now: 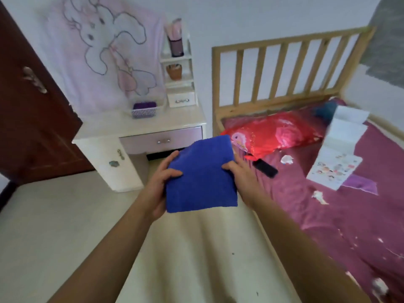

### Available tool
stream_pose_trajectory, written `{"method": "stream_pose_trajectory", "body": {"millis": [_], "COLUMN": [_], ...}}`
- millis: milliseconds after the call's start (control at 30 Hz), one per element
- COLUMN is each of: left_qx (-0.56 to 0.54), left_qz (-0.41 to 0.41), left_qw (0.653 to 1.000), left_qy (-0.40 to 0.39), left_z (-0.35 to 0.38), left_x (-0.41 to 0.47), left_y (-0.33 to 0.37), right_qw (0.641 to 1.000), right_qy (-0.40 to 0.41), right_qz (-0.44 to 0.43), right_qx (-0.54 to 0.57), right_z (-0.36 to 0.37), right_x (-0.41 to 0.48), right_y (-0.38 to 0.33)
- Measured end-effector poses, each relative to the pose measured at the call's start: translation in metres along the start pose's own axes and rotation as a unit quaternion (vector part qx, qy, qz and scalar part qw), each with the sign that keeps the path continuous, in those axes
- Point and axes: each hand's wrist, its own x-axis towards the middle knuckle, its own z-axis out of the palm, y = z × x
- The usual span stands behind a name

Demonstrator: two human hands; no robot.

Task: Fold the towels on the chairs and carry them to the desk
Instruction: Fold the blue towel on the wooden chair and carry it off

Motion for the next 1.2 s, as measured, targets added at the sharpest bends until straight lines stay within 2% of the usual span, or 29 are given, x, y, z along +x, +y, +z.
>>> {"method": "stream_pose_trajectory", "body": {"millis": [133, 333, 500, 633, 733, 867, 1000, 1200], "left_qx": [-0.009, 0.029, 0.046, 0.045, 0.092, 0.176, 0.215, 0.238], "left_qz": [0.072, 0.129, 0.151, 0.134, 0.119, 0.100, 0.088, 0.039], "left_qw": [0.993, 0.976, 0.973, 0.981, 0.982, 0.974, 0.968, 0.962], "left_qy": [0.097, 0.174, 0.167, 0.133, 0.116, 0.101, 0.096, 0.131], "left_z": [-0.049, -0.145, -0.225, -0.275, -0.305, -0.326, -0.342, -0.371], "left_x": [0.070, 0.167, 0.269, 0.348, 0.409, 0.486, 0.562, 0.685], "left_y": [0.037, 0.075, 0.116, 0.158, 0.192, 0.216, 0.232, 0.254], "right_qw": [0.998, 0.985, 0.983, 0.986, 0.991, 0.992, 0.990, 0.981], "right_qy": [-0.056, -0.132, -0.125, -0.100, -0.084, -0.075, -0.090, -0.125], "right_qz": [-0.007, -0.029, -0.041, 0.009, 0.040, 0.064, 0.062, 0.086], "right_qx": [-0.031, -0.110, -0.131, -0.134, -0.096, -0.079, -0.085, -0.117], "right_z": [0.042, 0.128, 0.191, 0.226, 0.243, 0.251, 0.259, 0.270], "right_x": [0.114, 0.249, 0.366, 0.455, 0.509, 0.575, 0.650, 0.784], "right_y": [-0.015, -0.008, -0.005, -0.015, -0.026, -0.019, -0.007, 0.017]}}
